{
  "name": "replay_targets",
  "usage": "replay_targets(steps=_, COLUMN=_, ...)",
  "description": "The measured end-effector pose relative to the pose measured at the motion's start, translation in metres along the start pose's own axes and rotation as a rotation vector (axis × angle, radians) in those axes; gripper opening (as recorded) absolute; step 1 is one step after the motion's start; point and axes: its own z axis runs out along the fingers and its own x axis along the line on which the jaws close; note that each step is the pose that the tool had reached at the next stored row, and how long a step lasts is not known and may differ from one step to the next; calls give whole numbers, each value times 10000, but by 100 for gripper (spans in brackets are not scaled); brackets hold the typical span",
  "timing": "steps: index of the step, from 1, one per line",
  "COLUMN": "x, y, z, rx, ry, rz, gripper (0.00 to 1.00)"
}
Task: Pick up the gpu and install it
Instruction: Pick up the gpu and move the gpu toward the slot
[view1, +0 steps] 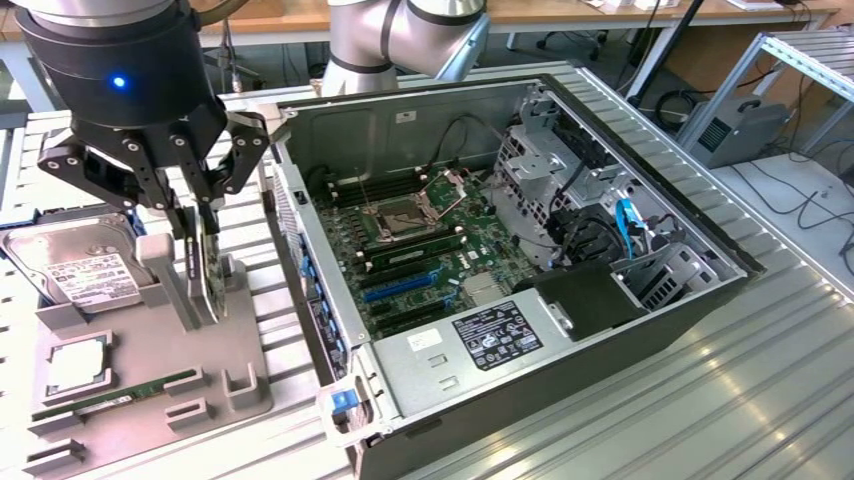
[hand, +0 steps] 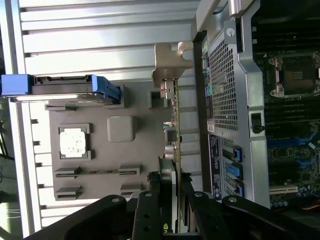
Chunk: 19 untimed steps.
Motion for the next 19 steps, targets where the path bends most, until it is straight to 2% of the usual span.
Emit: replay_targets(steps=19, x=-1, y=1, z=-41, rx=0, ry=0, rz=0, gripper=27)
